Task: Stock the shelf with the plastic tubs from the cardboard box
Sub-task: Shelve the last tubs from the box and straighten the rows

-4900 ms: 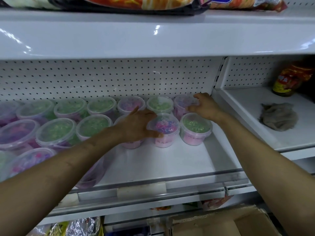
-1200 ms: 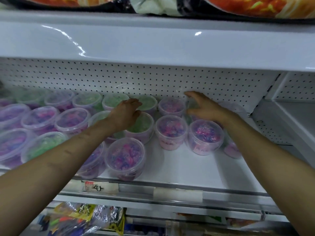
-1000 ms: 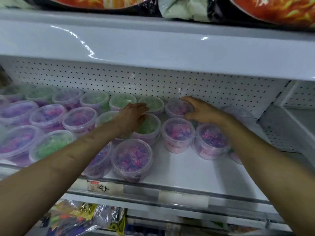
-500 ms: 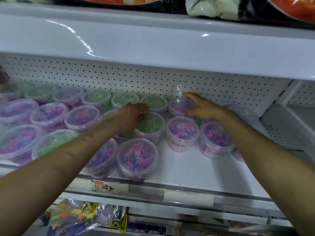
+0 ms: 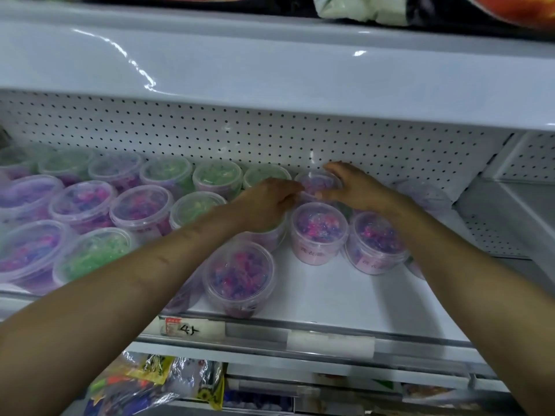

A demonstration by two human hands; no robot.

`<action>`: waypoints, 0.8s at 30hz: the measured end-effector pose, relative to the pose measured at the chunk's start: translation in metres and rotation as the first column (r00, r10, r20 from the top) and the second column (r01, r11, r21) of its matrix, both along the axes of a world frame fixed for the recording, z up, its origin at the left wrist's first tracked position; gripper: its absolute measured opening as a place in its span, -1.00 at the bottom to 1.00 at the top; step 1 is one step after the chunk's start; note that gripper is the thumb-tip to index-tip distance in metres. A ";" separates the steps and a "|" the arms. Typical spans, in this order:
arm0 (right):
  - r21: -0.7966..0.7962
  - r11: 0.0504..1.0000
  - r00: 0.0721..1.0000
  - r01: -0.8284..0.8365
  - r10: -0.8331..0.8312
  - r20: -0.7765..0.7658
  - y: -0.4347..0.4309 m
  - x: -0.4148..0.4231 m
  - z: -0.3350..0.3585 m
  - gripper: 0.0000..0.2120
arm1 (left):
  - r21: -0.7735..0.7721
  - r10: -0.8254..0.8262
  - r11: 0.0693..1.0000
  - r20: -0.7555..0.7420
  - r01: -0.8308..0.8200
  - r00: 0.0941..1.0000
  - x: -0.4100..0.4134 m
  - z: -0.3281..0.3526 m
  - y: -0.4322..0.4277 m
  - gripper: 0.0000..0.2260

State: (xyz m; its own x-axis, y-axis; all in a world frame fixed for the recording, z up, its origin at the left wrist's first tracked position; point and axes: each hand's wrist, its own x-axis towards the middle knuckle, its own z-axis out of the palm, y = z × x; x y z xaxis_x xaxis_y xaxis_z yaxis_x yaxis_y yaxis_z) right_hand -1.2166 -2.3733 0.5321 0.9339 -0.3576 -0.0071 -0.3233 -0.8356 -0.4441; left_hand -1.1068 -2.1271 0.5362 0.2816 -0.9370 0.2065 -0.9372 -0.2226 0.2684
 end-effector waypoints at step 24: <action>-0.053 0.999 0.997 0.002 0.003 0.082 -0.001 -0.027 -0.008 -0.64 | 0.164 0.039 0.984 0.141 -0.062 0.989 0.006 -0.015 -0.017 -0.48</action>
State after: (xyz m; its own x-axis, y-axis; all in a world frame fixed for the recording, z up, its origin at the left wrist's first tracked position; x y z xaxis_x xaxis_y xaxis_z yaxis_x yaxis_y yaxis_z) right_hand -1.2440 -2.3746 0.5245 0.9307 -0.3549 0.0883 -0.2873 -0.8589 -0.4241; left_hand -1.1007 -2.1445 0.5213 0.3094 -0.9469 0.0874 -0.9489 -0.3014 0.0933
